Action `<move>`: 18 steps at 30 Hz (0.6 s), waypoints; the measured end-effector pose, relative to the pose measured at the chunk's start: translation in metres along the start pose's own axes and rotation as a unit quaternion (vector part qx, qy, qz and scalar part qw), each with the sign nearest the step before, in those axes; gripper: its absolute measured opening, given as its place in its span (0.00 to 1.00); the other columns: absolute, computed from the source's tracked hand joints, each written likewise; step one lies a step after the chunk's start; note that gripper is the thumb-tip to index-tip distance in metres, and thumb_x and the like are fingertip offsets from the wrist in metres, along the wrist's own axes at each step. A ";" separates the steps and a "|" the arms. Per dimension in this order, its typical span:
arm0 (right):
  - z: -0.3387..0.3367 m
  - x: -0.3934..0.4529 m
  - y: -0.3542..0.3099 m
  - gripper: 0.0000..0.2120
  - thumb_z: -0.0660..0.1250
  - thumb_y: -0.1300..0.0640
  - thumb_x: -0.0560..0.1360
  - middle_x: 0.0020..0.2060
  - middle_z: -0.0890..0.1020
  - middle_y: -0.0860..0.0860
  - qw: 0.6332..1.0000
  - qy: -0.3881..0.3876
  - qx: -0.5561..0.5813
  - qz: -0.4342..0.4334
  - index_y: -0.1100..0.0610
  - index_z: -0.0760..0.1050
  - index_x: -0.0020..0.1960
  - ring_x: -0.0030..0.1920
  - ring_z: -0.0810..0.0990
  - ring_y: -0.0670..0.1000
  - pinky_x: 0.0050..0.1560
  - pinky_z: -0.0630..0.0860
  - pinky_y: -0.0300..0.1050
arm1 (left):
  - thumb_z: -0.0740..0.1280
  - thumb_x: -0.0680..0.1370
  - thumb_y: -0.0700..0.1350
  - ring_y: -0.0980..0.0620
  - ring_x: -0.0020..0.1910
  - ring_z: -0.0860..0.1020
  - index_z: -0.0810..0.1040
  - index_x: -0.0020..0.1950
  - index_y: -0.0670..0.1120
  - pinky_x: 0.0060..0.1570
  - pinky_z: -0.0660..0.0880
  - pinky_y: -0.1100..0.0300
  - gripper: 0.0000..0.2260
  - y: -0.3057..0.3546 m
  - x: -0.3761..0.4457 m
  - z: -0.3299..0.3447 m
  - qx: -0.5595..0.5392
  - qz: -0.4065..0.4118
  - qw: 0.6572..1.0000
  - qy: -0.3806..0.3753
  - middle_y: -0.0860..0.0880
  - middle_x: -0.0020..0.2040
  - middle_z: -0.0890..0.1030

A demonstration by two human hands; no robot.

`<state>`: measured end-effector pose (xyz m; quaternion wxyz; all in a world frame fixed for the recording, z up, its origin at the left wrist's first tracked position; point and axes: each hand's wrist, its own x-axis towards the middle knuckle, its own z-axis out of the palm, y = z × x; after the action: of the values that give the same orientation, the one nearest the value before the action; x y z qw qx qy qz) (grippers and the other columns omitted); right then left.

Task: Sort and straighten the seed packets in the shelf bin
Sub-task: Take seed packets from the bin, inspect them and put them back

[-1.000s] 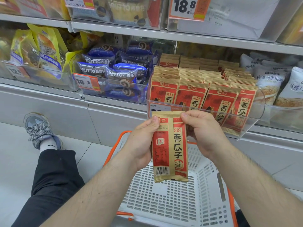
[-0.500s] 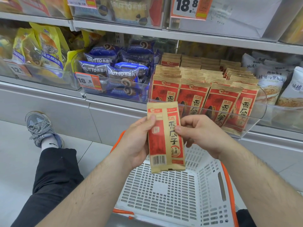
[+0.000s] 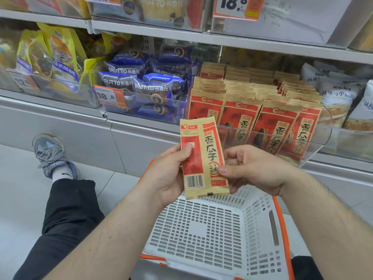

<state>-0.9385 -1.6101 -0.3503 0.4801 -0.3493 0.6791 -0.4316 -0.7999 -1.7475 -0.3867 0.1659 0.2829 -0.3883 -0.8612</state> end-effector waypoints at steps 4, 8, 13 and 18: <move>0.004 -0.001 -0.004 0.16 0.74 0.58 0.69 0.45 0.84 0.67 0.999 0.014 -0.035 0.009 0.62 0.77 0.55 0.35 0.81 0.56 0.35 0.81 0.45 | 0.61 0.83 0.44 0.43 0.51 0.84 0.79 0.64 0.42 0.54 0.80 0.41 0.12 -0.001 0.001 -0.001 0.039 0.017 0.999 -0.003 0.40 0.55 0.85; 0.015 0.002 -0.007 0.15 0.78 0.60 0.70 0.31 0.84 0.55 0.976 0.091 -0.195 0.019 0.59 0.76 0.51 0.32 0.83 0.53 0.37 0.81 0.51 | 0.64 0.83 0.47 0.54 0.46 0.86 0.79 0.61 0.51 0.56 0.79 0.40 0.09 -0.005 -0.003 0.000 0.174 0.051 0.983 0.000 0.51 0.51 0.87; 0.025 0.000 -0.011 0.17 0.81 0.55 0.66 0.31 0.83 0.50 0.963 0.057 -0.265 0.000 0.56 0.76 0.49 0.33 0.84 0.51 0.37 0.82 0.49 | 0.73 0.76 0.48 0.45 0.52 0.85 0.76 0.63 0.49 0.57 0.77 0.34 0.17 -0.008 -0.001 0.001 0.195 0.039 0.980 -0.013 0.47 0.53 0.86; 0.014 -0.002 -0.013 0.09 0.73 0.51 0.74 0.38 0.85 0.52 0.974 0.103 -0.191 -0.064 0.57 0.79 0.47 0.36 0.84 0.50 0.37 0.78 0.42 | 0.72 0.76 0.41 0.53 0.39 0.81 0.79 0.61 0.45 0.46 0.79 0.45 0.14 -0.012 0.000 0.000 0.214 0.028 0.974 -0.065 0.50 0.45 0.83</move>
<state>-0.9240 -1.6169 -0.3398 0.3035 -0.4307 0.7710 -0.3577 -0.8004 -1.7401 -0.3959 0.1000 0.2441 -0.5813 -0.7698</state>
